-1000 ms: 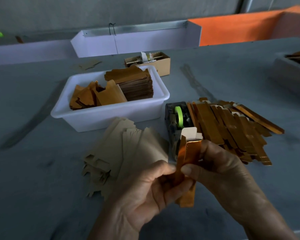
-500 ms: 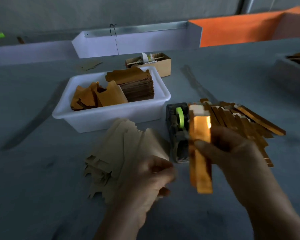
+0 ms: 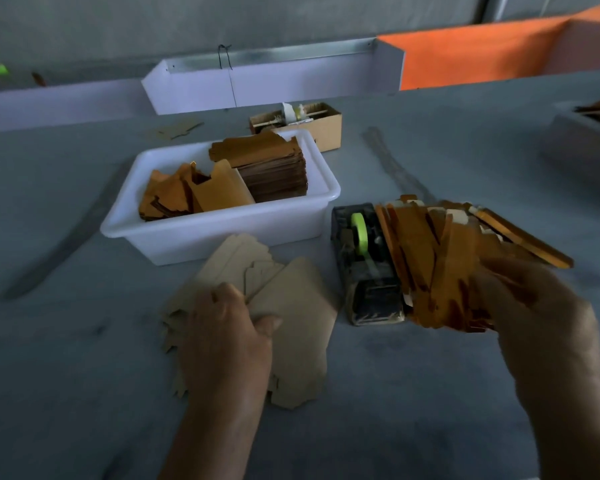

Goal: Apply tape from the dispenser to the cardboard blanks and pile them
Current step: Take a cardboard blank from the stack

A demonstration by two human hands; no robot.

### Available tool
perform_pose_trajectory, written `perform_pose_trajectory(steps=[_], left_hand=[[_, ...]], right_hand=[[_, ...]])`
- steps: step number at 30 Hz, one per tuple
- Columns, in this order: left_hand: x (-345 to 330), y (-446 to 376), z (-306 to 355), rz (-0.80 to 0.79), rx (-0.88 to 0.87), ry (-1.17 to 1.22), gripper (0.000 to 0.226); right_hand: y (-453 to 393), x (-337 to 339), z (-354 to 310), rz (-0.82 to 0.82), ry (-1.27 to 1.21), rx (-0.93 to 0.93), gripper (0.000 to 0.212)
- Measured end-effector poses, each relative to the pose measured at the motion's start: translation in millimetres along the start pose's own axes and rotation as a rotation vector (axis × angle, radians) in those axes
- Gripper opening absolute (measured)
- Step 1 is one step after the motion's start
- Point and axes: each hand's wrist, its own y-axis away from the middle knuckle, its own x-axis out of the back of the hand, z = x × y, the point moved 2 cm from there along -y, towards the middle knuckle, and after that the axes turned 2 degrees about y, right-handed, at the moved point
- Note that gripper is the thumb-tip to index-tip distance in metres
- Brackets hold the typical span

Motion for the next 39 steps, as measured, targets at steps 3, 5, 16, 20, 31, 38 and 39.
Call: perform_pose_trajectory(steps=[3,5,16,20,31,38,39], left_hand=[[2.7,-4.4,-5.1,-0.031,0.04,0.162,0.029],[4.9,-5.6,-9.4,-0.048,0.06,0.28,0.024],[7.7,-8.8,-27.5,0.089,0.11,0.562,0.019],[11.2,-5.5,-31.0,-0.083,0.22,0.861,0.017],[11.9,16.0,-12.2,-0.448,0.042,0.98,0.037],[-0.3,17.2,-0.2,-0.51,0.121,1.145,0.055],[-2.6,19.9,2.4,-0.49,0.1,1.115,0.05]], right_hand=[[5.7,4.3,-4.5,0.033,-0.052,0.02,0.017],[7.2,6.8,-7.3,0.046,-0.077,0.034,0.018],[45.5,-14.5,-43.5,-0.401,-0.115,0.129,0.011],[77.2,-43.5,-50.0,-0.701,-0.179,0.029,0.048],[72.1,-73.9,-42.2,-0.704,-0.539,-0.165,0.015],[73.6,-67.1,-32.3,-0.826,-0.495,-0.187,0.013],[73.3,-65.8,-32.1,-0.812,-0.464,-0.173,0.013]])
